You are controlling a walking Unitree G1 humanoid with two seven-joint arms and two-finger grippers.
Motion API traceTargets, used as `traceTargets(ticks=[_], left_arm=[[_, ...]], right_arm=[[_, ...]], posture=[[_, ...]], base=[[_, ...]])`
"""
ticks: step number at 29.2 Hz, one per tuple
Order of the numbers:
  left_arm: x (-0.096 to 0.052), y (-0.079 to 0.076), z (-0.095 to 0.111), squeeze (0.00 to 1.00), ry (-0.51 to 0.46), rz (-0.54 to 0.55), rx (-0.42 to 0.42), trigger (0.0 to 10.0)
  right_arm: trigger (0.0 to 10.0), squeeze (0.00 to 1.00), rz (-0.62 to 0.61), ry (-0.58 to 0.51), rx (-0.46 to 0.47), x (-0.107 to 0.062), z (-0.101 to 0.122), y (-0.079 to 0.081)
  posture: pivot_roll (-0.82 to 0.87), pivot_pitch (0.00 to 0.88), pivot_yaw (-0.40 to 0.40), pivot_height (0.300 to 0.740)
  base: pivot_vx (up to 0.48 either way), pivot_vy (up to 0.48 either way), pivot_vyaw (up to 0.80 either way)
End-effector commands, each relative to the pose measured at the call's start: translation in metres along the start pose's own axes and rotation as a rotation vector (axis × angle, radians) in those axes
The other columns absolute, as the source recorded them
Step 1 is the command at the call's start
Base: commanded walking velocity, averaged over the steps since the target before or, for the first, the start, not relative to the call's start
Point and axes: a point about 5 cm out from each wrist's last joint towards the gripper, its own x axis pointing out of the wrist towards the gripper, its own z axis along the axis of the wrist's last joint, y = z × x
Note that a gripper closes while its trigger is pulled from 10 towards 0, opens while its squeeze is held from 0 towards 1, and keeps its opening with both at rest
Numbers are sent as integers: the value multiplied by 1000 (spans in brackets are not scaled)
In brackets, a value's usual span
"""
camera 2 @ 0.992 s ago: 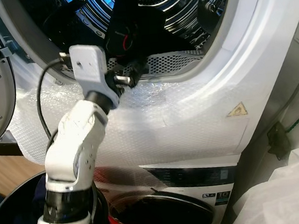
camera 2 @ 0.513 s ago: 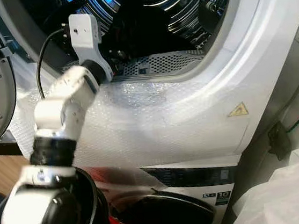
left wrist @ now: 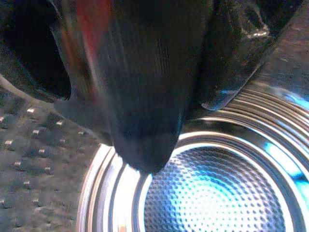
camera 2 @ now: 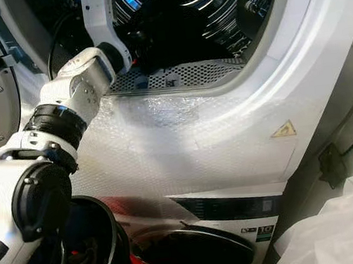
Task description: Clothes washing
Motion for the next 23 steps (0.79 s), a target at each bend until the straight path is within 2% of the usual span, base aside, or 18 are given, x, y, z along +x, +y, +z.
traceTargets(ticks=[1,4,8,10,11,13,14,16,18,19,20,23], left_arm=[[-1,12,18,0,-32,87,109,10000],[-4,25,27,0,-40,173,227,10000],[-5,25,23,0,-28,122,172,10000],[-3,14,16,0,-15,6,146,10000],[-3,14,16,0,-15,6,146,10000],[0,0,18,0,-55,-109,122,10000],[0,0,18,0,-55,-109,122,10000],[1,-13,29,0,-125,-211,145,10000],[2,-21,34,0,-160,-250,174,10000],[3,-27,38,0,-182,-273,243,10000],[3,-27,38,0,-182,-273,243,10000],[2,-46,43,0,-257,-373,312,10000]], right_arm=[[10000,0,0,8,-1,-3,-6,-1],[10000,0,-5,9,-7,-5,-10,-4],[10000,0,-10,14,-10,-7,-12,-8],[10000,0,-15,13,-12,-6,-11,-9],[10000,0,-15,13,-12,-6,-11,-9],[10000,0,-22,6,-7,-6,-10,-10],[10000,0,-22,6,-7,-6,-10,-10],[10000,0,-24,2,-3,-5,-9,-9],[10000,0,-26,1,1,-5,-8,-9],[10000,0,-24,1,2,-5,-8,-8],[10000,0,-24,1,2,-5,-8,-8],[10000,0,-17,1,8,-4,-6,-3]], posture=[[-179,0,103,740],[-189,0,101,740],[-189,0,104,740],[-193,0,106,740],[-193,0,106,740],[-195,0,101,740],[-195,0,101,740],[-194,0,102,740],[-191,0,103,740],[-185,0,103,740],[-185,0,103,740],[-173,0,102,740]], base=[[0,0,0],[0,0,0],[0,0,0],[0,0,0],[0,0,0],[0,0,0],[0,0,0],[0,0,0],[0,0,0],[0,0,0],[0,0,0],[0,0,0]])
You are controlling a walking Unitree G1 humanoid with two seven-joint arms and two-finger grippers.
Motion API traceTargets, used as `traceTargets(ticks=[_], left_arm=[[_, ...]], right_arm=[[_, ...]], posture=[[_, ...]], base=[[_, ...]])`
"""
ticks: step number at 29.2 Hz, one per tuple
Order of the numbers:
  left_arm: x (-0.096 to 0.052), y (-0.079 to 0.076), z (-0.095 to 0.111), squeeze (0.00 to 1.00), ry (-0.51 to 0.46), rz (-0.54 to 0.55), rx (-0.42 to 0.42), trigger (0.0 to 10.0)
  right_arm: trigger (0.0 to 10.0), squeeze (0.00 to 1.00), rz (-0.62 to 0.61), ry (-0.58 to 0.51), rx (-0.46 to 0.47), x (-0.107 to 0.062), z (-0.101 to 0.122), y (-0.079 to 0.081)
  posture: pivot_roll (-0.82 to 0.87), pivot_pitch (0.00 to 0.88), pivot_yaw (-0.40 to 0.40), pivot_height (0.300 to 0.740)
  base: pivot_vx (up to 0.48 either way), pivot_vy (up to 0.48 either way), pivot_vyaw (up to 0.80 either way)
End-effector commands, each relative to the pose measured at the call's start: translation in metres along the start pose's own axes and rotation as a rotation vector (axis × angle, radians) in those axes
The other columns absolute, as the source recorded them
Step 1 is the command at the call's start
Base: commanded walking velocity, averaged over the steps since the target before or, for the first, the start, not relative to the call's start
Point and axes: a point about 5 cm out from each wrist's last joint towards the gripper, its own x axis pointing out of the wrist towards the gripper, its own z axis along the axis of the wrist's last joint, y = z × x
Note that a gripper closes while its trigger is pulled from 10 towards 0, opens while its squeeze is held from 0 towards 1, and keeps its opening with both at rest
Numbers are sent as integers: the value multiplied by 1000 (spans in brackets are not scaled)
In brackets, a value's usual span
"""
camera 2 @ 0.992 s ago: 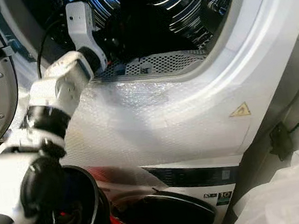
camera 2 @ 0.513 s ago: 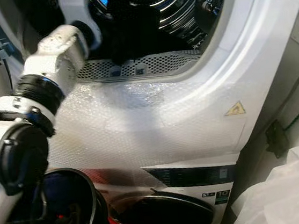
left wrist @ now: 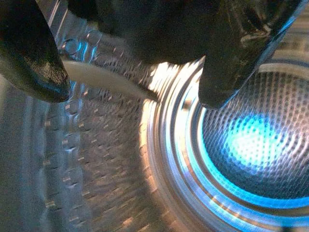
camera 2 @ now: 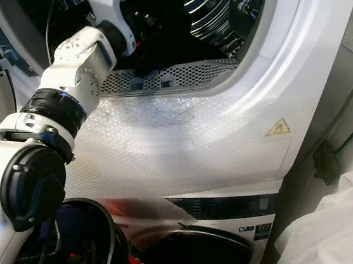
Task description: Clothes washing
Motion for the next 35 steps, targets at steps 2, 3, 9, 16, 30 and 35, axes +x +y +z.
traceTargets(ticks=[2,3,9,16,30,35], left_arm=[[7,-11,20,0,-96,-76,78,10000],[7,-13,20,0,-108,-82,107,10000],[-5,-30,10,0,-182,-73,122,10000],[-37,-61,-18,0,-132,47,50,10000],[-86,-48,-21,0,32,348,24,10000],[-98,-46,-31,0,160,357,33,10000]], right_arm=[[10000,0,4,4,13,0,-1,5],[10000,0,9,3,12,0,0,7],[10000,0,13,-1,26,3,5,12],[10000,0,33,16,19,2,3,20],[10000,0,36,19,6,1,2,18],[10000,0,34,20,7,2,2,17]], posture=[[-173,0,102,740],[-155,0,107,740],[-124,0,118,740],[-88,0,113,740],[-74,0,103,740],[-81,0,107,740]], base=[[0,0,0],[0,0,0],[0,0,0],[0,0,0],[0,0,0],[0,0,0]])
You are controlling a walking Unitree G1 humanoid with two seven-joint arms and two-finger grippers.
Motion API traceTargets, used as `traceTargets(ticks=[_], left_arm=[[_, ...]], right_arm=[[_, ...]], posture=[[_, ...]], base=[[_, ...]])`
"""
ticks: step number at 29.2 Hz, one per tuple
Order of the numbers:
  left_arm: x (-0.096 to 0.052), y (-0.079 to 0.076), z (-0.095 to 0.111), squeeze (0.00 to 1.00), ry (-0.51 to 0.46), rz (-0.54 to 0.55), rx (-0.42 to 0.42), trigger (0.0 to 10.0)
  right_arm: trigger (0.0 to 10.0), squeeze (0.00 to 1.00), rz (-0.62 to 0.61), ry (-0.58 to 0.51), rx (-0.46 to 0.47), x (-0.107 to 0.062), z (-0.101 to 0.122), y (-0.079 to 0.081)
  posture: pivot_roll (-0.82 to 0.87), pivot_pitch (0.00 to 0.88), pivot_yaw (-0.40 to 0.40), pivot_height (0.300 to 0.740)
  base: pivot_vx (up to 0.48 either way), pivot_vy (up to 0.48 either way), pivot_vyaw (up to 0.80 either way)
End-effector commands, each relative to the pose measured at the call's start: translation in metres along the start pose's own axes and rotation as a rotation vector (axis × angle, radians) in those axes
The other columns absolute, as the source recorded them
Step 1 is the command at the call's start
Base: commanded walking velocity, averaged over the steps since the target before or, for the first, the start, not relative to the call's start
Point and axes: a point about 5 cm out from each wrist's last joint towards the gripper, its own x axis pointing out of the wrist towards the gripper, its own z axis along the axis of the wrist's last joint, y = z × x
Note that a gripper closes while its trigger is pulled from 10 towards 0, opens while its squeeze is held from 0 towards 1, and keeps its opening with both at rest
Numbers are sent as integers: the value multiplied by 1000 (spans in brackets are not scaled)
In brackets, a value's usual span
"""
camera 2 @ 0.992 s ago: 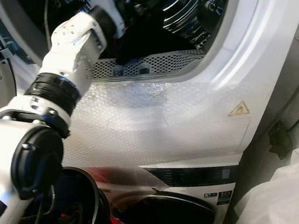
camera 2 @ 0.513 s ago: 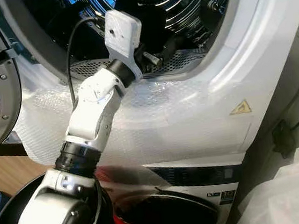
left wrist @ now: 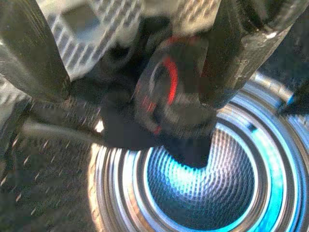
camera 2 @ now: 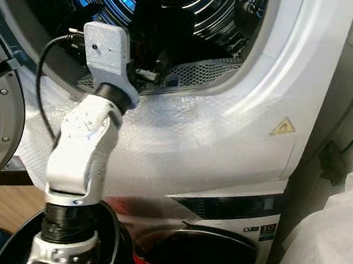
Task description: Clothes washing
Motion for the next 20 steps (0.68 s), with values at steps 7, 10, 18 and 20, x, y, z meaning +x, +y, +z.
traceTargets(ticks=[7,10,18,20], left_arm=[[-9,5,-12,0,127,26,-53,10000],[-4,9,-12,0,102,-1,-57,10000],[14,26,-8,0,84,-33,-37,10000],[17,27,-8,0,76,-52,-39,10000]], right_arm=[[10000,0,12,13,-10,-1,-3,3],[10000,0,15,13,-13,-1,-3,3],[10000,0,14,2,-19,0,-1,1],[10000,0,15,2,-20,0,0,1]], posture=[[-76,0,105,740],[-81,0,101,740],[-92,0,95,740],[-92,0,95,740]], base=[[0,0,0],[0,0,0],[0,0,0],[0,0,0]])
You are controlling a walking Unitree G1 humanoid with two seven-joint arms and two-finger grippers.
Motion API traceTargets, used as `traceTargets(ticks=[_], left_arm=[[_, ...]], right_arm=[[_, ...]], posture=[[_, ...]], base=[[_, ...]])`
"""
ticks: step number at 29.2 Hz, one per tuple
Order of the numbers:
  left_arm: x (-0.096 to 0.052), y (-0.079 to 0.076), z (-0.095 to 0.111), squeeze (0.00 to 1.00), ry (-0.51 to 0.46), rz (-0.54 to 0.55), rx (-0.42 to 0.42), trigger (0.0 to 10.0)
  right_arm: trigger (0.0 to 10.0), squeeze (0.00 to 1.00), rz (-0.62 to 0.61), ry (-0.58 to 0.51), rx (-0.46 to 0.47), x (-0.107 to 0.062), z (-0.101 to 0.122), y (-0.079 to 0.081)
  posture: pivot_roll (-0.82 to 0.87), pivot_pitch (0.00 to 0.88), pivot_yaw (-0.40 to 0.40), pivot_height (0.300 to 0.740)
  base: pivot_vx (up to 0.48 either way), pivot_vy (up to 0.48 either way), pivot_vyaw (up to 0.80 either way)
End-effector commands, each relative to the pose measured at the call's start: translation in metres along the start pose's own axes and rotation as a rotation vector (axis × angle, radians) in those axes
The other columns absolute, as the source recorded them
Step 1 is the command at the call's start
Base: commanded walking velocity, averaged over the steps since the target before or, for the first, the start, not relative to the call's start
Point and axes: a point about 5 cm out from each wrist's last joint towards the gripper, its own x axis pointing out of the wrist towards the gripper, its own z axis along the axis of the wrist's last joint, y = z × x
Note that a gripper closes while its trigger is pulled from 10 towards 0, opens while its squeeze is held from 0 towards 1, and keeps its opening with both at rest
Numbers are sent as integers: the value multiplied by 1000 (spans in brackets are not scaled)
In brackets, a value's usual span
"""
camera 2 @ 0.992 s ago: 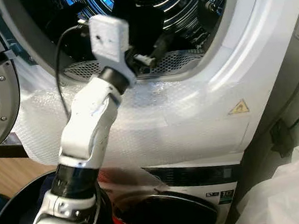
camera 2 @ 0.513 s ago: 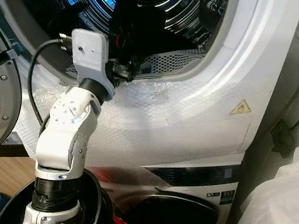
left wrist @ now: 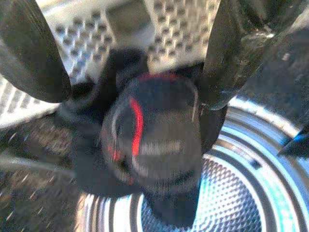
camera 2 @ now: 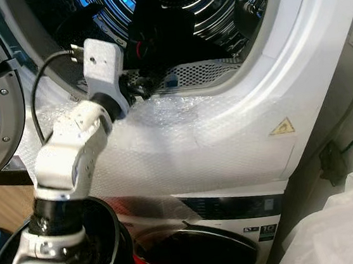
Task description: Clothes washing
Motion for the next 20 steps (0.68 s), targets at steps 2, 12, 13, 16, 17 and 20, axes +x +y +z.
traceTargets(ticks=[2,12,13,16,17,20], left_arm=[[8,7,6,0,-36,-52,10,10000],[38,29,0,0,11,-174,-86,10000],[40,31,-2,0,26,-185,-122,10000],[45,34,-5,0,54,-194,-212,10000],[47,34,-6,0,62,-199,-254,10000],[49,29,-9,0,82,-223,-317,10000]], right_arm=[[10000,0,13,-1,-17,0,0,1],[10000,0,3,-24,-16,0,3,-1],[10000,0,1,-25,-15,0,2,-2],[10000,0,-4,-30,-14,-1,2,-3],[10000,0,-7,-31,-14,-1,2,-4],[10000,0,-13,-33,-12,-1,2,-6]], posture=[[-99,0,92,740],[-143,0,108,740],[-153,0,112,740],[-169,0,114,740],[-175,0,115,740],[-179,0,116,740]], base=[[0,0,0],[0,0,0],[0,0,0],[0,0,0],[0,0,0],[0,0,0]])
